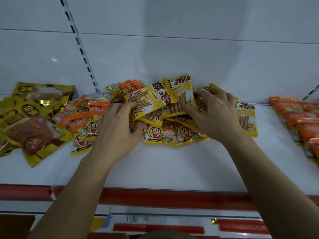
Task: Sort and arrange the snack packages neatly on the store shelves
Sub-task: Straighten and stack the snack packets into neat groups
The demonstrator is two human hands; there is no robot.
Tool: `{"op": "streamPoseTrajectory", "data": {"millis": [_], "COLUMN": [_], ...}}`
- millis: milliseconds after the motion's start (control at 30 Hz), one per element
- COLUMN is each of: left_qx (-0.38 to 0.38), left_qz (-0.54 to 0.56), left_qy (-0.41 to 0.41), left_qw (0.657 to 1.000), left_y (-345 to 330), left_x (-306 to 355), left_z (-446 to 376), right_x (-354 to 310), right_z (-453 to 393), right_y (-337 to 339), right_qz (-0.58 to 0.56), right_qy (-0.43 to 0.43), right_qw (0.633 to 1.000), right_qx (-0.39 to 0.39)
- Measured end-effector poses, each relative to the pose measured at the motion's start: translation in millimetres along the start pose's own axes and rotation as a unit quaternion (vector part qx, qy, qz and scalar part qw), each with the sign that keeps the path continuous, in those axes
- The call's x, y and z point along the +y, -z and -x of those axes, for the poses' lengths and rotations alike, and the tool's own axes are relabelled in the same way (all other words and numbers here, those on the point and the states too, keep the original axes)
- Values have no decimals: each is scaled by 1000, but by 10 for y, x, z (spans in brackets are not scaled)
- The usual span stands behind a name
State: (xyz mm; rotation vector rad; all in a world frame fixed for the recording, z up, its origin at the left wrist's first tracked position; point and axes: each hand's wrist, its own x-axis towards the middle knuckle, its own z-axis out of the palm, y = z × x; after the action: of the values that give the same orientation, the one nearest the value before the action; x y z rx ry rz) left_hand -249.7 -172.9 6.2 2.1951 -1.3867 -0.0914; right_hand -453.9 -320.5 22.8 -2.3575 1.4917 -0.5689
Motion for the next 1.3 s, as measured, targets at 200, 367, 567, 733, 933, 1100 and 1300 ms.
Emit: {"op": "streamPoseTrajectory", "data": {"millis": [200, 367, 567, 733, 933, 1100, 1300], "left_qx": [62, -49, 83, 185, 214, 76, -7], "left_qz": [39, -22, 71, 239, 359, 487, 485], "left_qy": [-115, -187, -216, -195, -191, -167, -72], "left_qw": [991, 981, 970, 933, 888, 854, 872], "left_y": [73, -32, 75, 258, 111, -135, -450], "left_x": [-9, 43, 128, 356, 704, 1096, 1635], "left_z": [108, 121, 64, 76, 127, 94, 58], "right_x": [-134, -143, -158, -182, -117, 359, 1012], "right_z": [123, 257, 360, 446, 687, 666, 699], "right_y": [-72, -45, -80, 65, 312, 569, 924], "right_qz": [-29, -83, -146, -272, -553, -610, -574], "right_qy": [7, 83, 117, 101, -51, -68, -62], "right_qw": [999, 981, 960, 953, 816, 788, 815], "right_qx": [38, 156, 211, 83, -162, -42, 46]}}
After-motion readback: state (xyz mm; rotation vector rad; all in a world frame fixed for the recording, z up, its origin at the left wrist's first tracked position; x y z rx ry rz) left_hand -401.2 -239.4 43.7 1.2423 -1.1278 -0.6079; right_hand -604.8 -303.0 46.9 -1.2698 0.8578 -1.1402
